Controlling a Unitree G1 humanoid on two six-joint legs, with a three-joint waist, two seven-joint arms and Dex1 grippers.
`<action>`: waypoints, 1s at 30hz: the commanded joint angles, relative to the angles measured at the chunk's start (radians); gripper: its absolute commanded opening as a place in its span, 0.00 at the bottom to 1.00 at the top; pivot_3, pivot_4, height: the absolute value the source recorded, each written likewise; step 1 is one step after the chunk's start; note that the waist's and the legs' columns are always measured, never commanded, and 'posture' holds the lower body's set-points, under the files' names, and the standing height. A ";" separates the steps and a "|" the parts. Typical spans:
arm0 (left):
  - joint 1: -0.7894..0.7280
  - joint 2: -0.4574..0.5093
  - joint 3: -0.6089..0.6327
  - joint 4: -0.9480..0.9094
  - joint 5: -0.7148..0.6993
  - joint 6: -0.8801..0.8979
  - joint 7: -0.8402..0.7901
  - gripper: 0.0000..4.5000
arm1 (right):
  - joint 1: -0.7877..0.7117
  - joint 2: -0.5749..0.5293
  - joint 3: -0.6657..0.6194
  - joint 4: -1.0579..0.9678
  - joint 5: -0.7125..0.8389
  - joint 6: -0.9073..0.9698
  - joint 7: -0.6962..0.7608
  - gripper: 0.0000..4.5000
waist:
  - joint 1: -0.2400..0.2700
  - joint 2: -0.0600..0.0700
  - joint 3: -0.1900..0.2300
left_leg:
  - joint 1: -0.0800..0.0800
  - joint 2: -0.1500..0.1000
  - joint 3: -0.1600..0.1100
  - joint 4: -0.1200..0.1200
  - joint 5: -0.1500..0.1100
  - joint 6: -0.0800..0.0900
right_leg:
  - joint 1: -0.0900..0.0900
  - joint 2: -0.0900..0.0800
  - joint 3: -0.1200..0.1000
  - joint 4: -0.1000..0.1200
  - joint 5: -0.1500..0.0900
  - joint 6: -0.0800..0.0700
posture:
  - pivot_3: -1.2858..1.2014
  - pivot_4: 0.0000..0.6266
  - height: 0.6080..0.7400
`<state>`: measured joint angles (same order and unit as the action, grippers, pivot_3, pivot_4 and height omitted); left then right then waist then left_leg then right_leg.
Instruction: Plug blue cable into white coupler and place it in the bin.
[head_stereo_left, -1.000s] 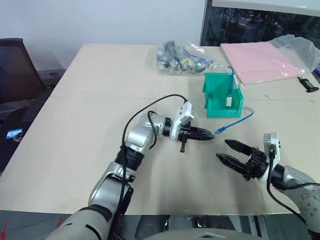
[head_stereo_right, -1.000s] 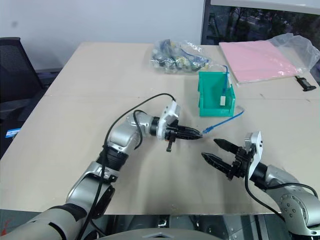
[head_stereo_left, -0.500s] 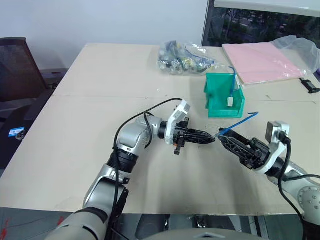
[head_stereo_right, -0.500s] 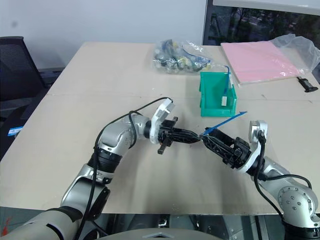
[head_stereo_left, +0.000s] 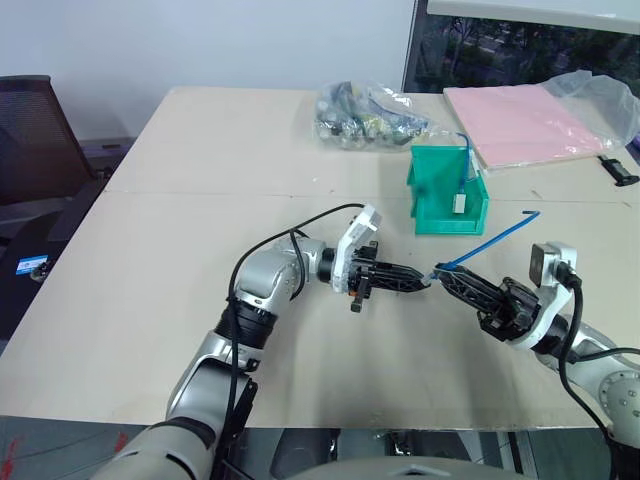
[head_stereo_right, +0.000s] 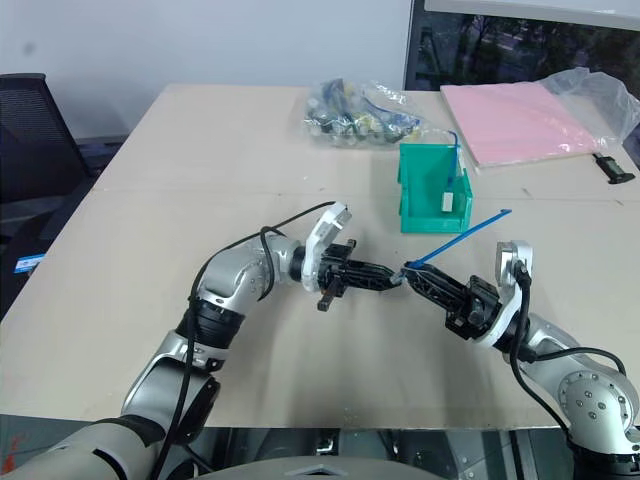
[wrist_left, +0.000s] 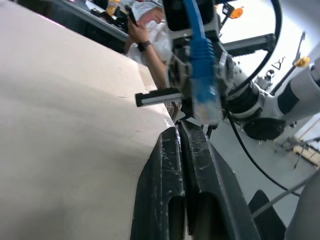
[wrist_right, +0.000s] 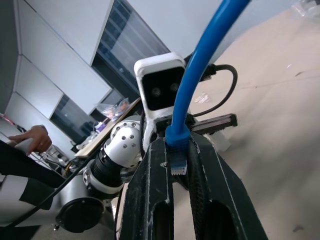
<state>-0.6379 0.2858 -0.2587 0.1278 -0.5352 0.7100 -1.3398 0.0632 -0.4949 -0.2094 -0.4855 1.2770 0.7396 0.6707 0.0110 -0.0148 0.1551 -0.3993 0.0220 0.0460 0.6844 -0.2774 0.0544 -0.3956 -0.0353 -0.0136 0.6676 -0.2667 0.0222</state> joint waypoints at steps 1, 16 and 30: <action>0.034 0.006 0.026 -0.153 -0.041 0.005 0.043 0.52 | -0.030 -0.005 -0.018 0.023 0.018 -0.001 0.005 0.00 | 0.000 0.000 0.000 | 0.000 0.000 0.000 0.000 0.000 0.000 | 0.000 0.000 0.000 0.000 0.000 0.000 | 0.52 0.24 1.00; 0.540 0.024 0.360 -0.803 0.209 -0.201 0.808 0.64 | -0.103 -0.009 -0.032 0.119 -0.169 -0.117 0.094 0.00 | 0.003 0.001 0.000 | 0.000 0.000 0.001 -0.002 0.000 0.000 | 0.001 -0.004 0.000 -0.002 0.000 0.000 | 0.52 0.24 1.00; 0.710 -0.048 0.209 -0.447 0.484 -0.537 0.999 0.64 | -0.131 -0.005 0.007 0.118 -0.260 -0.138 0.140 0.00 | 0.004 0.001 0.000 | 0.000 0.000 0.002 -0.003 -0.001 0.000 | 0.000 -0.008 -0.001 -0.005 0.000 -0.001 | 0.52 0.24 1.00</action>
<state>0.0932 0.2406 -0.0522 -0.3057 -0.0331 0.1997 -0.3506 -0.0645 -0.5028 -0.1817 -0.3461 1.0123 0.6199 0.8014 0.0153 -0.0141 0.1547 -0.3999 0.0224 0.0473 0.6809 -0.2779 0.0549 -0.3962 -0.0437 -0.0155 0.6631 -0.2664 0.0214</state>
